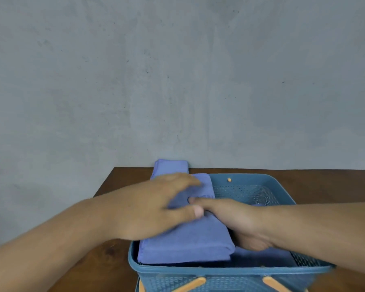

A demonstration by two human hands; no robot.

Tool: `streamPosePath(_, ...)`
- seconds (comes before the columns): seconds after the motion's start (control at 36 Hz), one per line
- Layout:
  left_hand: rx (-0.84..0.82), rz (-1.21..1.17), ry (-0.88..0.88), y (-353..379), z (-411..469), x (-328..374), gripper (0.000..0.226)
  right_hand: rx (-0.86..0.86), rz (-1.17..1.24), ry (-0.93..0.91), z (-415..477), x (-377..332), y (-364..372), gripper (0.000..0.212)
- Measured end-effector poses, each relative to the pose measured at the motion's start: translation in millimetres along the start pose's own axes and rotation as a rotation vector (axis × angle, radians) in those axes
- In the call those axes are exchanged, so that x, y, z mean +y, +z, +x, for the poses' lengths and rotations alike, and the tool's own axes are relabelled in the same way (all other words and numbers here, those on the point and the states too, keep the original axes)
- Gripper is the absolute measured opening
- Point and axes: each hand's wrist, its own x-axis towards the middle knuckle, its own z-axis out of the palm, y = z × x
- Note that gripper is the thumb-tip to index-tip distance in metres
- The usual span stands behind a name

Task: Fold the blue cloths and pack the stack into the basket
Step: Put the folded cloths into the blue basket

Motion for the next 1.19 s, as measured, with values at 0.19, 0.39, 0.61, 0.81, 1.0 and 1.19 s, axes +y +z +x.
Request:
streamPosePath(0.19,-0.28,0.21,-0.016,25.4,12.6,-16.5,0.112,0.079,-0.262,-0.027,-13.2,-9.9,-14.0,0.037)
streamPosePath(0.39,-0.344,0.312,-0.008,23.1,21.8,-18.2,0.109,0.107,-0.411,0.002,-30.7,-25.6,-52.1,0.032)
streamPosePath(0.61,-0.317,0.17,0.003,14.5,22.4,-23.3,0.102,0.085,-0.546,-0.067,-33.7,-52.1,-73.1,0.023)
streamPosePath(0.81,0.147,0.001,0.018,6.7,39.0,-27.5,0.065,0.189,-0.613,-0.247,6.6,-118.2,-94.4,0.021)
streamPosePath(1.0,0.185,0.16,-0.052,26.2,52.2,-23.1,0.085,0.223,-0.79,-0.102,108.9,-143.1,-97.5,0.027)
streamPosePath(1.19,0.113,0.317,-0.2,39.1,62.6,-28.1,0.098,0.192,-0.726,0.243,214.2,-119.5,-93.3,0.073)
